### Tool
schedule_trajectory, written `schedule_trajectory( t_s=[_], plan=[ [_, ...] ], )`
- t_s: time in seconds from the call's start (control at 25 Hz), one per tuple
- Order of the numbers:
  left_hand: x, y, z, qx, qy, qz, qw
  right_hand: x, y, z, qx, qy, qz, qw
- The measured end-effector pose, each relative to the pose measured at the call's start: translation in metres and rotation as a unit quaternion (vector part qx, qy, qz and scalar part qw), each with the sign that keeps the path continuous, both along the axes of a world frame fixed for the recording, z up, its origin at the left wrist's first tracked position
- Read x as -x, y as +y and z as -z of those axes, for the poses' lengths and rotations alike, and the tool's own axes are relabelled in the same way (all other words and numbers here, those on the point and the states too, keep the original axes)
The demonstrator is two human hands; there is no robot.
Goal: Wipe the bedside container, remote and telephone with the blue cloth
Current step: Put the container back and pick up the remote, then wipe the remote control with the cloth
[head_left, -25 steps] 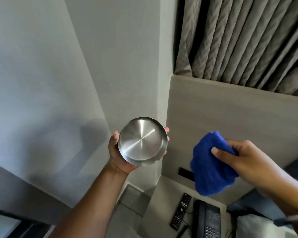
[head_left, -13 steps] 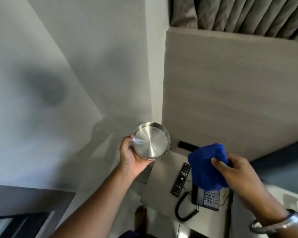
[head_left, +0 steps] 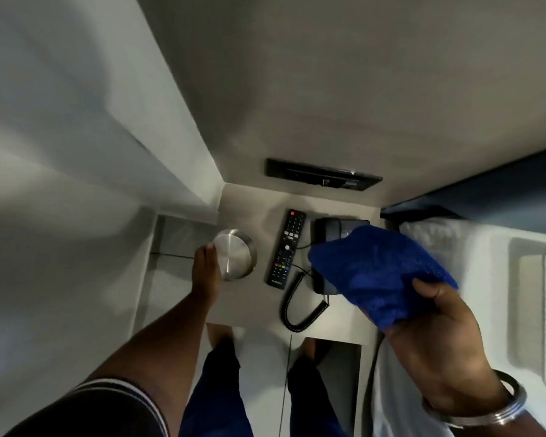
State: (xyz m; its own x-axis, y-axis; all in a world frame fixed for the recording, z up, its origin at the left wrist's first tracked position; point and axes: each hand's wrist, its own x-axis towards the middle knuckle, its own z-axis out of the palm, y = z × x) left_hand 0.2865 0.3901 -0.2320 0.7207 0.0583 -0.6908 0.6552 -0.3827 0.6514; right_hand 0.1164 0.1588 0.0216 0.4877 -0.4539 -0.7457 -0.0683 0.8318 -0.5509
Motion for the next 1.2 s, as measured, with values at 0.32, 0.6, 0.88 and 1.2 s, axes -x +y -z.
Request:
schedule_trajectory(
  t_s=[0.32,0.6,0.88,1.2],
  plan=[
    [0.007,-0.009,0.059,-0.111,-0.009,0.036,0.993,-0.002,-0.012,0.045,-0.117,-0.091,0.109,0.983],
    [-0.01,-0.046,0.034,-0.371,-0.185,0.237,0.879,-0.004,-0.02,0.06,-0.156,-0.087,0.094,0.979],
    [-0.03,-0.182,0.039,-0.302,-0.202,0.514,0.777,0.012,-0.029,0.08,-0.17,-0.076,0.106,0.977],
    [-0.017,-0.193,-0.013,-0.025,-0.037,0.272,0.961,0.042,-0.037,0.04,-0.11,-0.03,0.087,0.99]
  ],
)
